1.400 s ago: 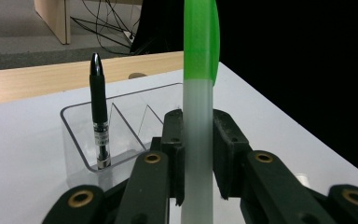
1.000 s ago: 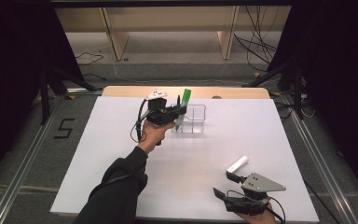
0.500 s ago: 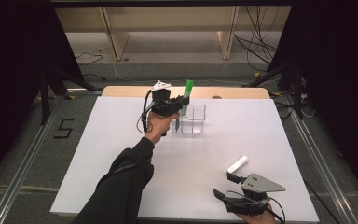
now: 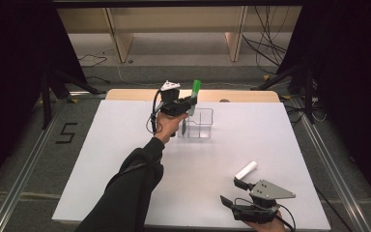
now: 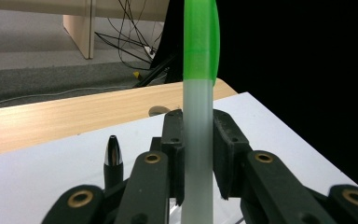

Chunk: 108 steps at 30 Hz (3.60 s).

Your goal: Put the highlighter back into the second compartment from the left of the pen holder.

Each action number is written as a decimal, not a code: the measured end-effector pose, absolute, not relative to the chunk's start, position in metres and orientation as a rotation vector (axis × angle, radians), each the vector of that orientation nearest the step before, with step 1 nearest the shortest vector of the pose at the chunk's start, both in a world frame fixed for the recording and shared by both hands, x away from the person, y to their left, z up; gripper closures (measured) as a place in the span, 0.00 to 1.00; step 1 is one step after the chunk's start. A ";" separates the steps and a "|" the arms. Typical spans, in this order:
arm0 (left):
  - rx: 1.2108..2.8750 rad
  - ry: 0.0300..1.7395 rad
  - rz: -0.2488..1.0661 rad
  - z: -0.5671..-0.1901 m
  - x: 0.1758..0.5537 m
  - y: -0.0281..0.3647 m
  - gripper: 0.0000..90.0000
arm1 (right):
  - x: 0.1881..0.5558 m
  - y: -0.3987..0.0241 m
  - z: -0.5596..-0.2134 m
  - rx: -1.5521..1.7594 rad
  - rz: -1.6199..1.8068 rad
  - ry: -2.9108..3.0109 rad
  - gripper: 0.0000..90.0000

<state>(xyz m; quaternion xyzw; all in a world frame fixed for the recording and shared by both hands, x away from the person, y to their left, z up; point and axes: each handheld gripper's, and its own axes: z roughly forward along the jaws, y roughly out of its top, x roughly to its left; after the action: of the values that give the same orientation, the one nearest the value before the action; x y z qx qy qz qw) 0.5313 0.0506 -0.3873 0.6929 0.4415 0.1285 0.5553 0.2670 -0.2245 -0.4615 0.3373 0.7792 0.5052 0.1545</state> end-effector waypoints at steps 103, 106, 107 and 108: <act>1.831 0.972 0.134 -0.415 0.448 0.044 0.21 | 0.270 -0.240 -0.459 1.009 1.434 2.172 0.31; 1.840 0.961 0.126 -0.416 0.443 0.039 0.21 | 0.271 -0.245 -0.458 1.019 1.432 2.157 0.31; 1.842 0.957 0.126 -0.416 0.442 0.038 0.21 | 0.271 -0.247 -0.458 1.025 1.431 2.147 0.31; 1.847 0.952 0.119 -0.417 0.440 0.037 0.20 | 0.271 -0.249 -0.457 1.025 1.426 2.139 0.31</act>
<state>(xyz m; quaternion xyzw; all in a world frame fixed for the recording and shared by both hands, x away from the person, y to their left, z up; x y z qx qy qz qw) 0.4404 0.0366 -0.4165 0.7657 0.3948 0.0495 0.5054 0.2712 -0.2494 -0.4574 0.3640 0.7593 0.5063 0.1860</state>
